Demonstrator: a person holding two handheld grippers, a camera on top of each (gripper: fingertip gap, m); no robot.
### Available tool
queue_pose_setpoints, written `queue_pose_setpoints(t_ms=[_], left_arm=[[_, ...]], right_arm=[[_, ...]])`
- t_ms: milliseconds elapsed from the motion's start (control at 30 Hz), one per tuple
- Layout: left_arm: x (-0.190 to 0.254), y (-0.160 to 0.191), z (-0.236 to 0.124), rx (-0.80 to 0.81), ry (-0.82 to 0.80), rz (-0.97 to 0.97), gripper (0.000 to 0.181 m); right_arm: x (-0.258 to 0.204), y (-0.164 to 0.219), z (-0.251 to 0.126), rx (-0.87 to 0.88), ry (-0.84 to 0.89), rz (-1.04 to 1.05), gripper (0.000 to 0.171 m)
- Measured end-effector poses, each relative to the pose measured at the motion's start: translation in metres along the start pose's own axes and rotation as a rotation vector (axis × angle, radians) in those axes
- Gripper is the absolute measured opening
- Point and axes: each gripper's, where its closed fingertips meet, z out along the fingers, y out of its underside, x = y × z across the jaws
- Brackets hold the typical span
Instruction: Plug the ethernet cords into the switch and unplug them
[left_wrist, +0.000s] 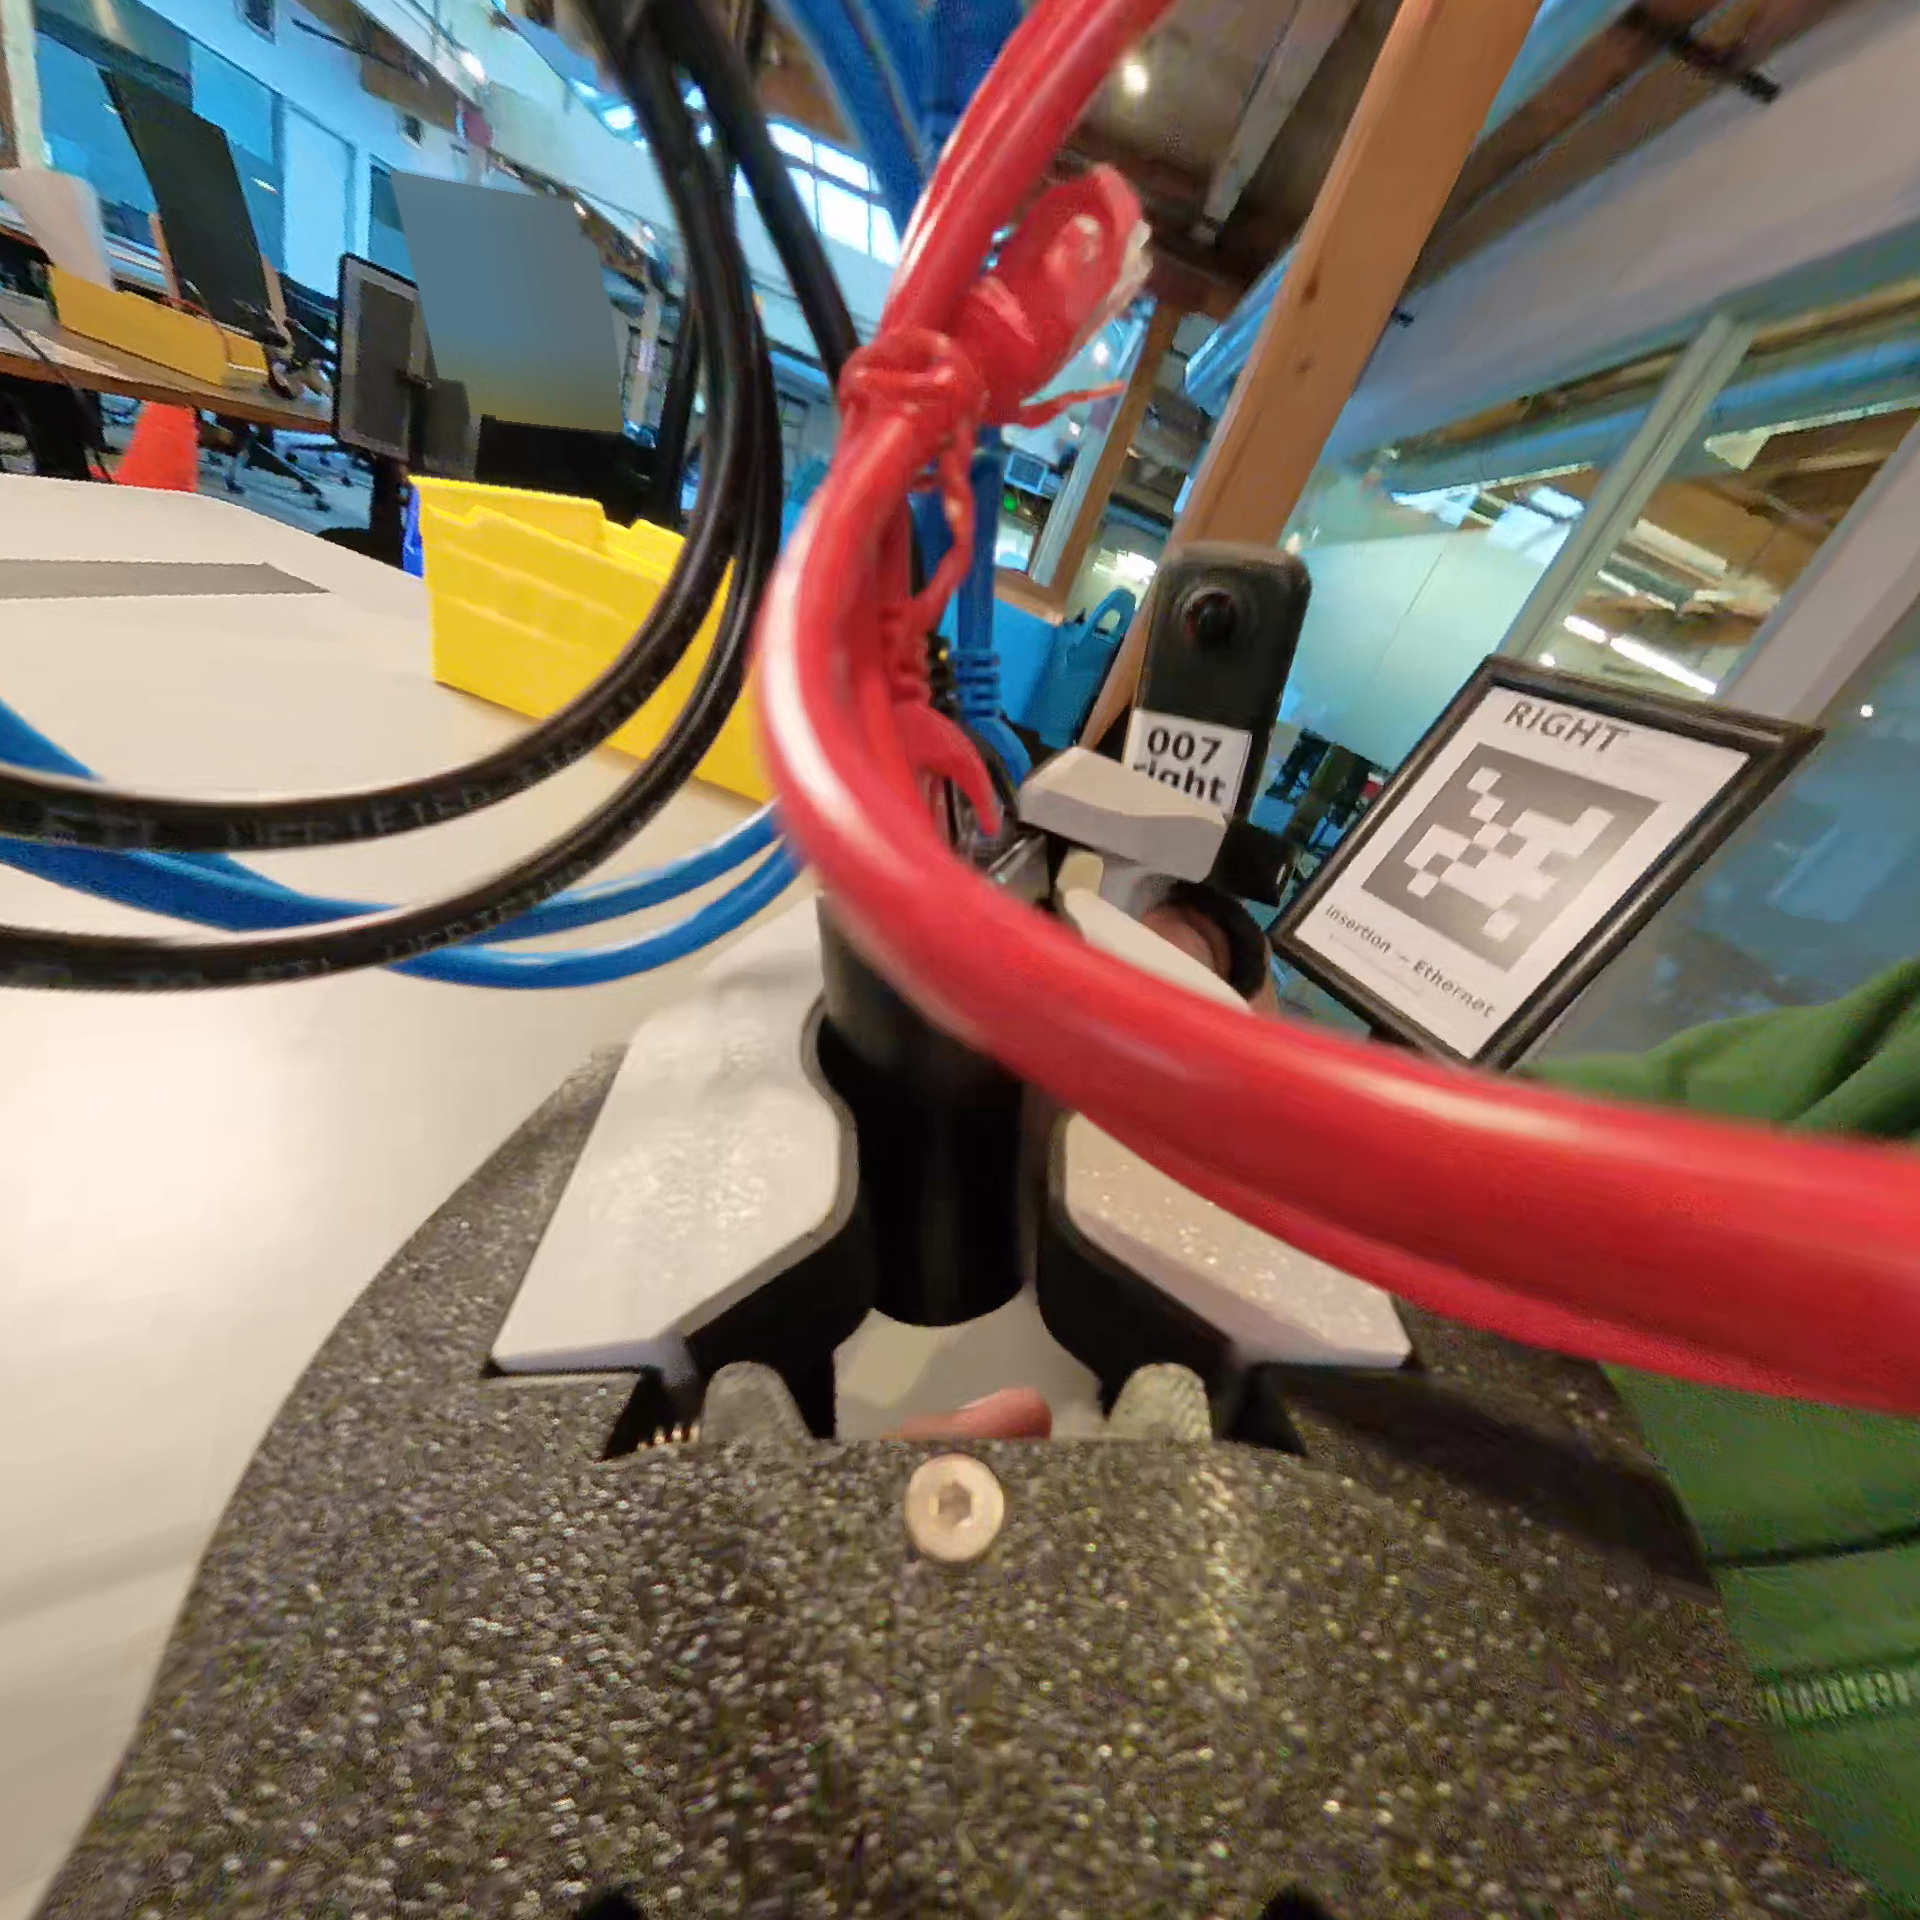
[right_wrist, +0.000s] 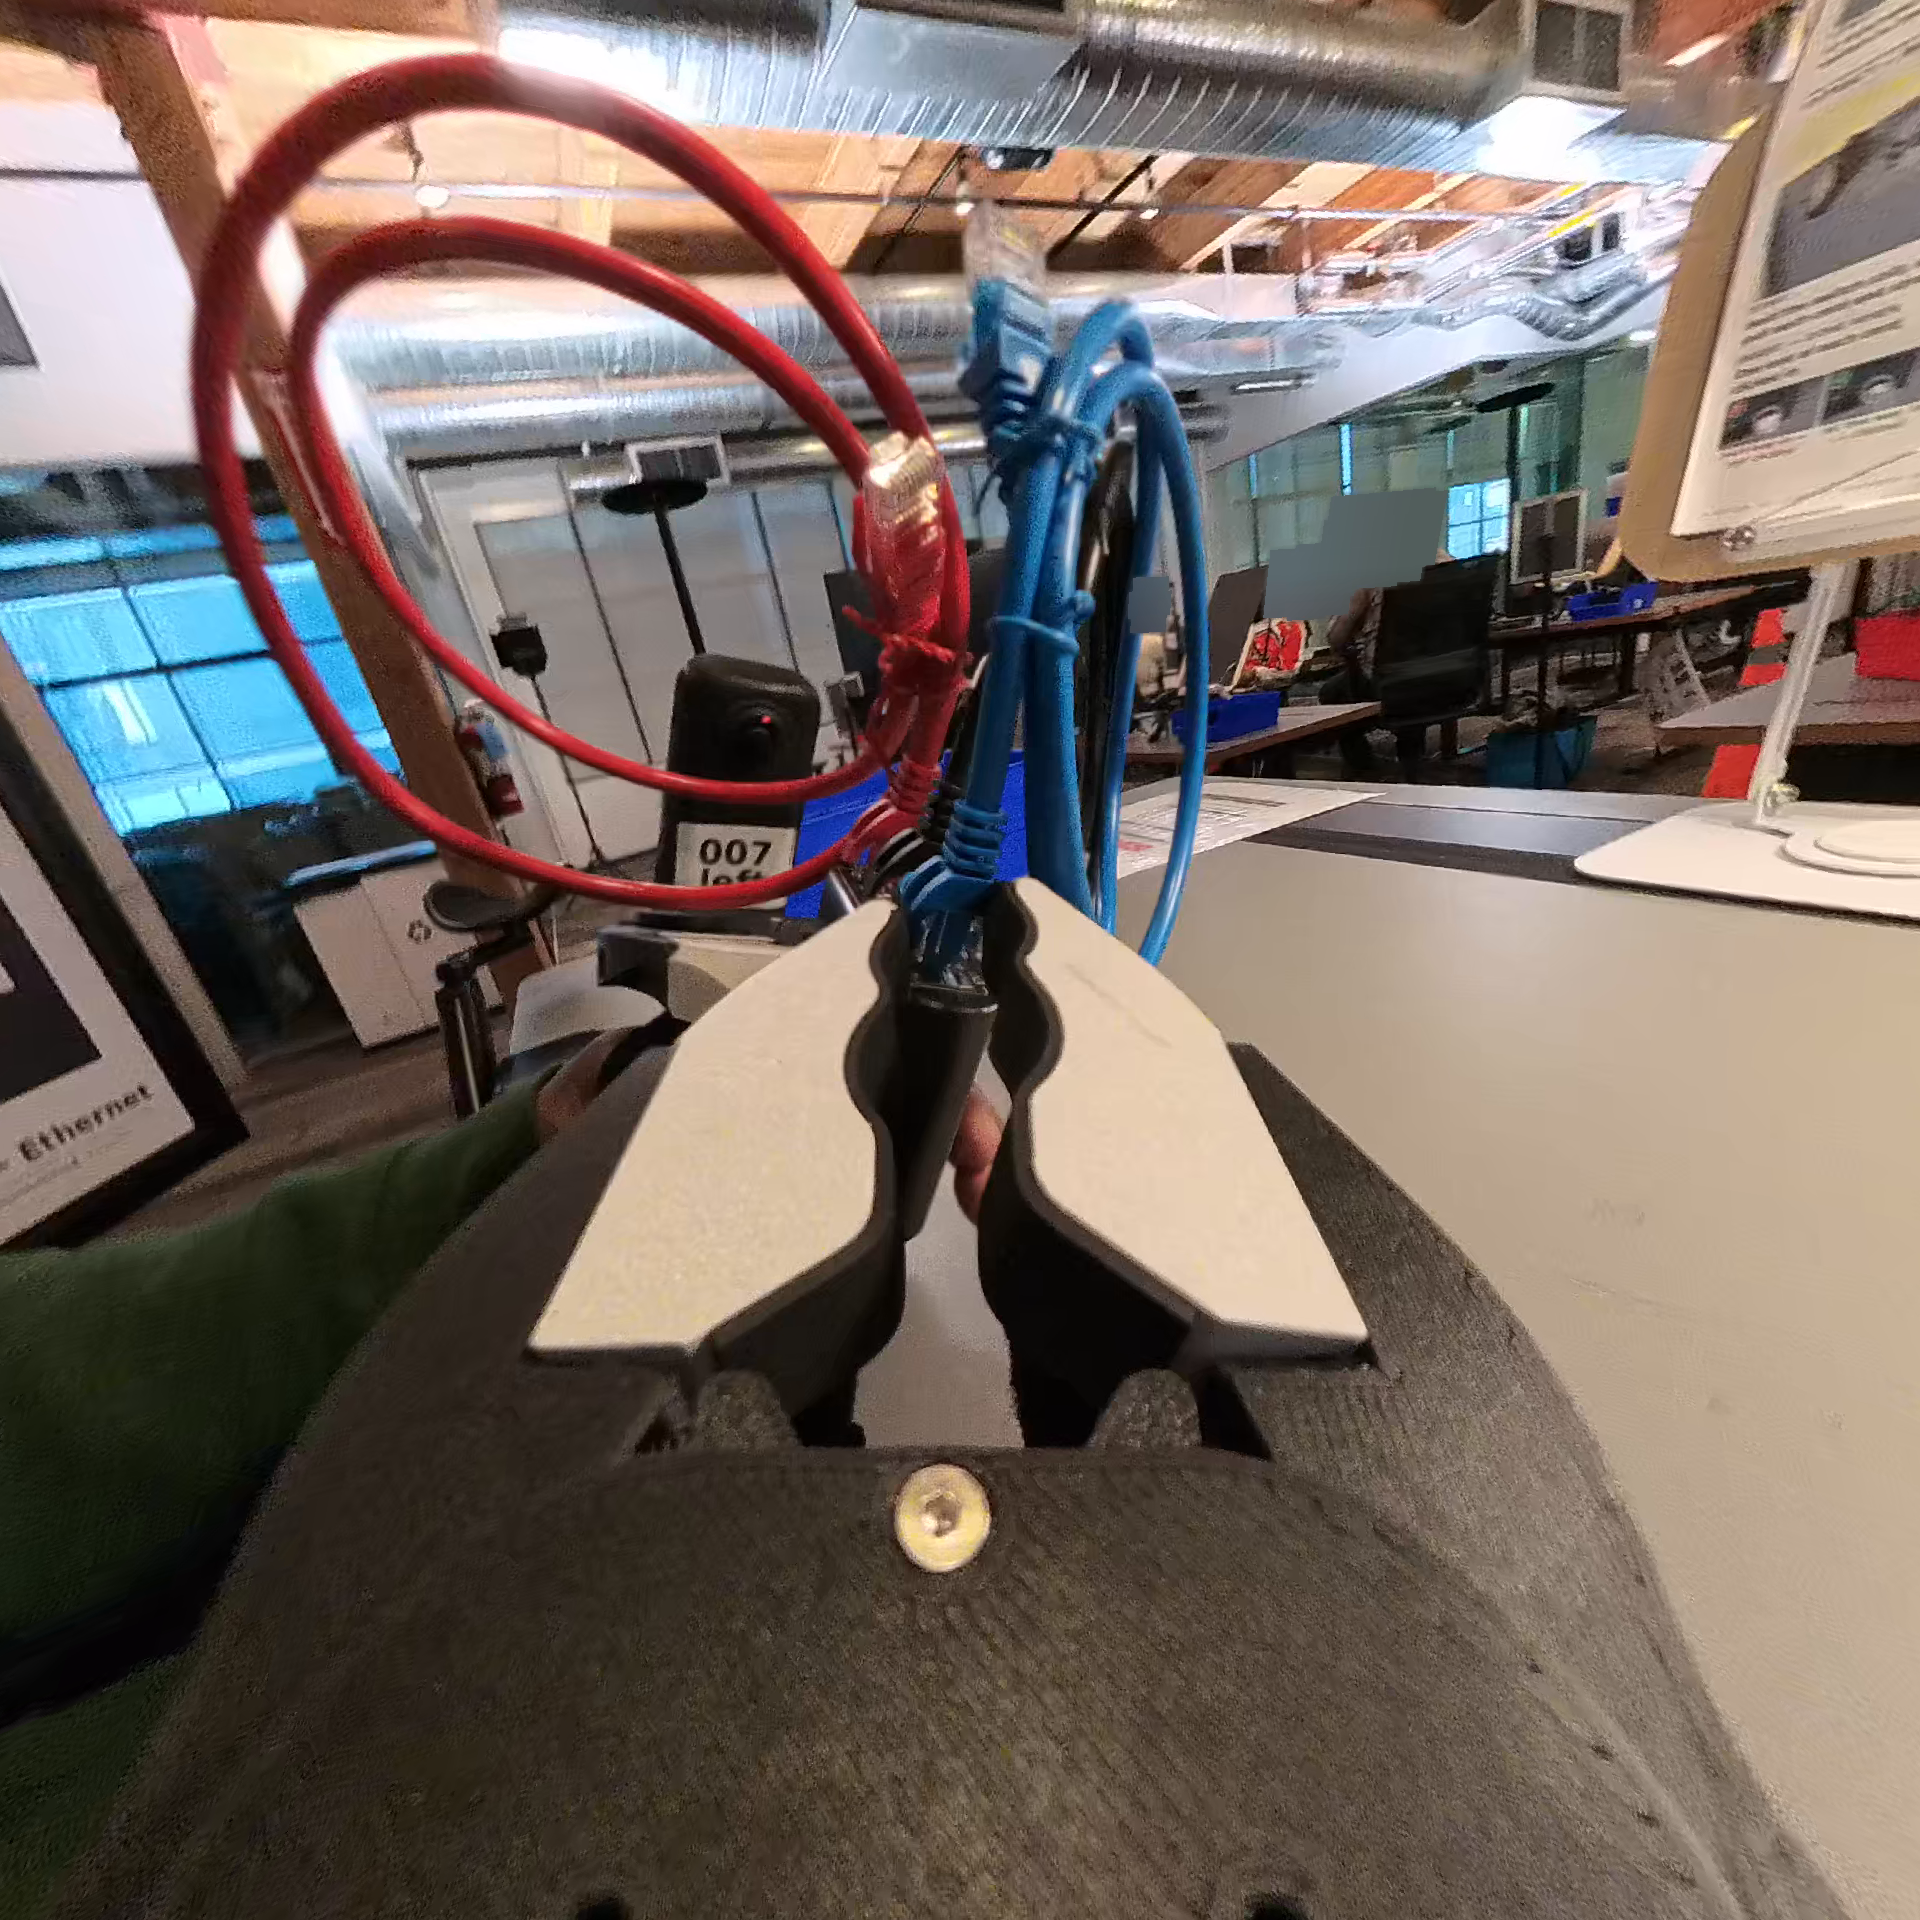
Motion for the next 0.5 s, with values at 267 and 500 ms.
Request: queue_pose_setpoints(t_ms=[267,500], left_arm=[[0.009,-0.016,-0.002,0.238,-0.058,-0.03,0.031],[0.017,-0.02,-0.006,0.316,-0.083,-0.004,0.03]], right_arm=[[-0.006,0.0,-0.008,0.055,0.027,0.049,0.015],[-0.015,-0.002,-0.01,0.068,0.018,0.02,0.015]])
